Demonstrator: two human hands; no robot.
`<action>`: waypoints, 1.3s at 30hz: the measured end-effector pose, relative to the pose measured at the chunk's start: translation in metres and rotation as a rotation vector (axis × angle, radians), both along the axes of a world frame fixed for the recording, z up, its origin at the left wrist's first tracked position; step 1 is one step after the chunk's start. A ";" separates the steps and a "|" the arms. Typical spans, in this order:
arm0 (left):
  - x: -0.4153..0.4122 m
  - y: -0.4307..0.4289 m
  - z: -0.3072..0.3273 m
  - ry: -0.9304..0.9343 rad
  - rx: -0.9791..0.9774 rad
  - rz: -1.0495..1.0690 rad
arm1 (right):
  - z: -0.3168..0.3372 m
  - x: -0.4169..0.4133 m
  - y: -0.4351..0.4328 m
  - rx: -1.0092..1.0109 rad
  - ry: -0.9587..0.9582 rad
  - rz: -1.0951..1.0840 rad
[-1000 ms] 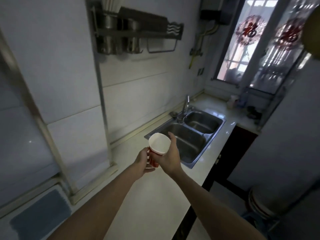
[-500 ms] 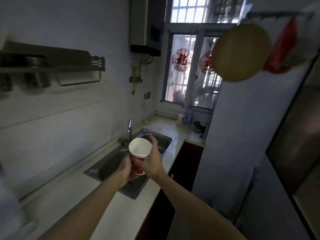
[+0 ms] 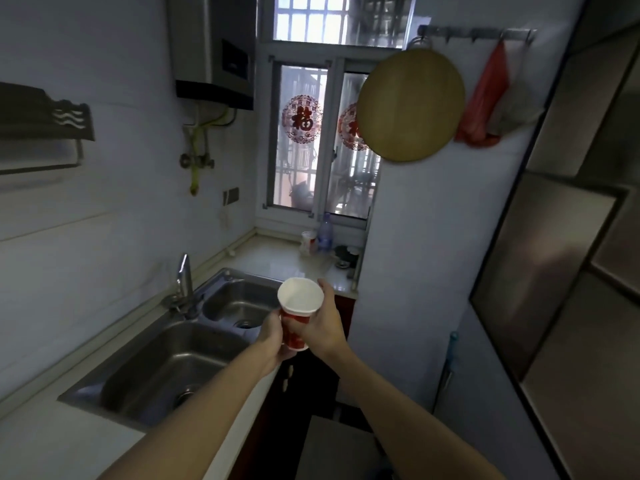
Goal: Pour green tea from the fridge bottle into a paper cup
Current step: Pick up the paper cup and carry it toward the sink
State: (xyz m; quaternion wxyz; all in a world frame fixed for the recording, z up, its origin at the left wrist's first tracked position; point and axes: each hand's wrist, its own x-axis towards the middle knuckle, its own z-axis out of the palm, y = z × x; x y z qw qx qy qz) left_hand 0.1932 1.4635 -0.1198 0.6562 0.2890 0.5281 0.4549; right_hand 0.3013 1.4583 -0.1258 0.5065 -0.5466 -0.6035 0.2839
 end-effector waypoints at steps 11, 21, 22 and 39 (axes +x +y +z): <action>0.046 0.142 -0.006 0.037 -0.012 -0.148 | -0.003 0.041 0.130 -0.001 -0.035 -0.077; 0.075 0.244 -0.006 0.017 -0.024 -0.209 | 0.002 0.070 0.222 -0.026 0.061 -0.050; 0.077 0.251 -0.007 0.007 -0.031 -0.224 | 0.006 0.072 0.225 -0.038 0.062 -0.042; 0.151 0.452 -0.032 0.034 -0.061 -0.126 | -0.023 0.156 0.434 0.062 -0.138 -0.001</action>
